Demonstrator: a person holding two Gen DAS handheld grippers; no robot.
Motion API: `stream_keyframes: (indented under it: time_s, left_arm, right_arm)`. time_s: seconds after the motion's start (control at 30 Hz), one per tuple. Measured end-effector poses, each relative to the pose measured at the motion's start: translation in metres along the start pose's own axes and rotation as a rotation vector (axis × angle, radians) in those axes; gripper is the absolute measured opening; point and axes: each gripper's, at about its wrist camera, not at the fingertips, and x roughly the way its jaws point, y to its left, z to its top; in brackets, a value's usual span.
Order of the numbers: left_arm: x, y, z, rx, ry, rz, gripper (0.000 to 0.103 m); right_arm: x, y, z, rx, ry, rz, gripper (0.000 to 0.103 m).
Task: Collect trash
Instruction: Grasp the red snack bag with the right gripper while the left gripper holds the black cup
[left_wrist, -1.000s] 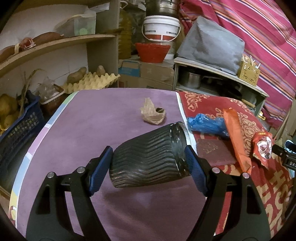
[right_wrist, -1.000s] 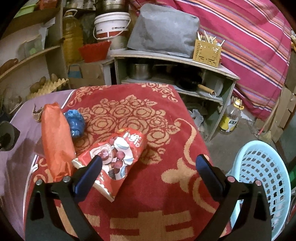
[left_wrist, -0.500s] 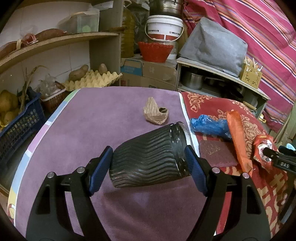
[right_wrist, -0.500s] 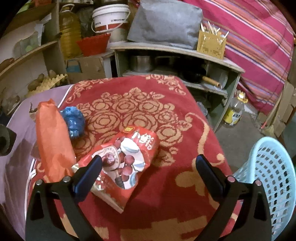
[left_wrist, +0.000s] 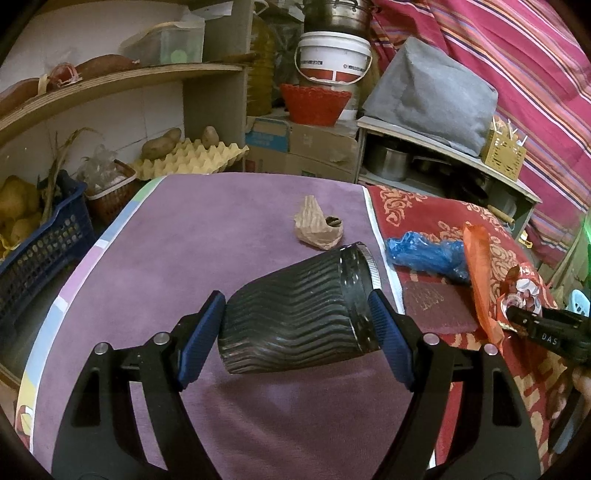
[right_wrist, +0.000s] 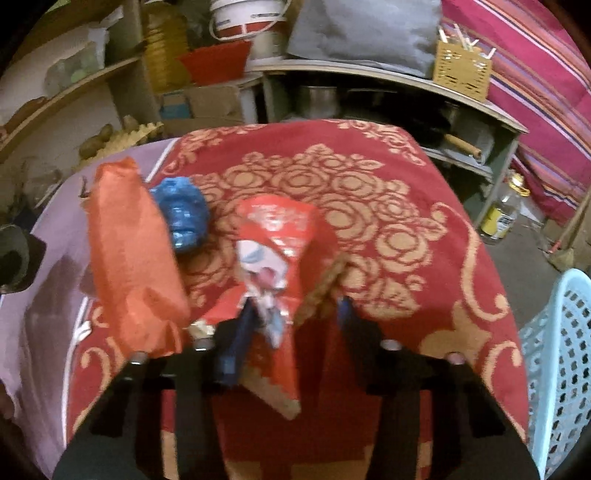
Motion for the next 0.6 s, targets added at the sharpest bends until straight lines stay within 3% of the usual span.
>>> stream_keyframes:
  time_s: [0.03, 0.2, 0.6]
  left_arm:
    - [0.0, 0.0, 0.0, 0.001, 0.0, 0.0, 0.077]
    - [-0.003, -0.002, 0.001, 0.009, -0.008, 0.001, 0.077]
    - [-0.031, -0.018, 0.007, 0.031, -0.049, 0.0, 0.077]
  right_arm:
    - [-0.001, 0.001, 0.0, -0.001, -0.005, 0.004, 0.026]
    - [-0.008, -0.003, 0.0, 0.017, -0.025, 0.029, 0.013]
    - [-0.055, -0.033, -0.001, 0.032, -0.113, 0.031, 0.012]
